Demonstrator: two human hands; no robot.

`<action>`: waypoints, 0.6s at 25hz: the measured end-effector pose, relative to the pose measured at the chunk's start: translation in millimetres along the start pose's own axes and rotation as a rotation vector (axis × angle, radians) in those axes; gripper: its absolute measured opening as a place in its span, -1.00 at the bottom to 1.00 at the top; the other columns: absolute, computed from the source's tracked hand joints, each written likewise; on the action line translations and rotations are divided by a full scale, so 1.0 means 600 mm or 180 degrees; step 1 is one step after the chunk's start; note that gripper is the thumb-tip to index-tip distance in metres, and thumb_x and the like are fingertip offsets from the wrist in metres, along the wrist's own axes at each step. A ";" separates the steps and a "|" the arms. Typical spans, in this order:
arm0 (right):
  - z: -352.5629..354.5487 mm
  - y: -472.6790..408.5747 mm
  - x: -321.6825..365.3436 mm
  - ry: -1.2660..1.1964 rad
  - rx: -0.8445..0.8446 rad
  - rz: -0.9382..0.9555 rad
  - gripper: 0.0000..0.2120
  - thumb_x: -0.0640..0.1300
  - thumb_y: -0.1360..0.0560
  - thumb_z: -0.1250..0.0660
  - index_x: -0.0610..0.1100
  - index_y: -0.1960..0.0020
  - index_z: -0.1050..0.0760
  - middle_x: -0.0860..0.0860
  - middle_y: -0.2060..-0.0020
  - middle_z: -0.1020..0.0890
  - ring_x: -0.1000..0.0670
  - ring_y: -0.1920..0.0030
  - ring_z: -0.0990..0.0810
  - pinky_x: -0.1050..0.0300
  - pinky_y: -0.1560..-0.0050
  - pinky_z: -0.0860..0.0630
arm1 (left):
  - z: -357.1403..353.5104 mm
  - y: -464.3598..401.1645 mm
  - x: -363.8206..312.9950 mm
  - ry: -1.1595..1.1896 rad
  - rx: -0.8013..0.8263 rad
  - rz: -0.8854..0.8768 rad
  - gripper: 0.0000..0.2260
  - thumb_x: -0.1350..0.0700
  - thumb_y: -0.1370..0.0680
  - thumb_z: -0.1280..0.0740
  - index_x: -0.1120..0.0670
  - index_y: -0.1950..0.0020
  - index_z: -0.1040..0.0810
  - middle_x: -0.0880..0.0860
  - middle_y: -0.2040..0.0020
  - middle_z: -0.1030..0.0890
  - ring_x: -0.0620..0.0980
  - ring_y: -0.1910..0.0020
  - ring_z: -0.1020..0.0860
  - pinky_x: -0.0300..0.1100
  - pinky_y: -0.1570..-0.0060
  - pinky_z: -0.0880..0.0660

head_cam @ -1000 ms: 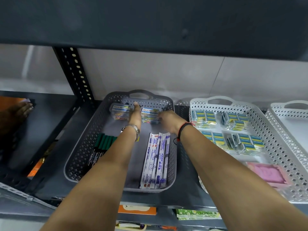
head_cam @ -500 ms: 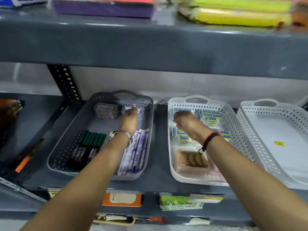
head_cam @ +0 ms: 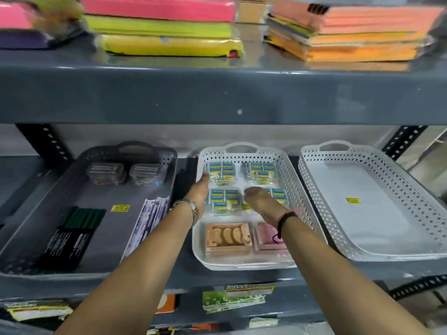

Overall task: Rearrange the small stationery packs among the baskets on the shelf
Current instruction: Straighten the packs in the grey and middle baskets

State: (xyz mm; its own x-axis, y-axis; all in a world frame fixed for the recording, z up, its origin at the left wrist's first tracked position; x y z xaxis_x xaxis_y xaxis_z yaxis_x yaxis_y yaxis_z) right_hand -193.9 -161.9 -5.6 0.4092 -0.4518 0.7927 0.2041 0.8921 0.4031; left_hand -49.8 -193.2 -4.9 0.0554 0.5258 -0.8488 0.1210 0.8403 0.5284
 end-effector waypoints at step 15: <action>-0.022 -0.012 -0.004 -0.0249 0.0255 -0.0066 -0.63 -0.38 -0.53 -0.05 -0.50 -0.30 -0.28 -0.32 0.12 -0.49 -0.11 -0.04 -0.45 -0.20 -0.39 -0.30 | -0.011 -0.011 0.009 -0.0186 -0.0050 -0.0011 -0.41 -0.24 -0.57 0.07 0.11 -0.45 -0.21 0.16 -0.50 -0.21 0.06 -0.47 -0.19 -0.06 -0.44 -0.09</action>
State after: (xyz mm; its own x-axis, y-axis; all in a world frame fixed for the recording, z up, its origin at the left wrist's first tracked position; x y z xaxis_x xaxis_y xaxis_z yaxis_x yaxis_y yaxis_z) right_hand -184.8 -167.2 -16.3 0.3343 -0.4718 0.8159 0.1389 0.8809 0.4525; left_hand -56.6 -194.8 -12.9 0.1129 0.5147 -0.8499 0.1056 0.8443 0.5253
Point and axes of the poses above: each hand's wrist, its own y-axis away from the middle knuckle, its own z-axis out of the back of the hand, x = y × z, the point moved 6 cm from there along -y, towards the middle knuckle
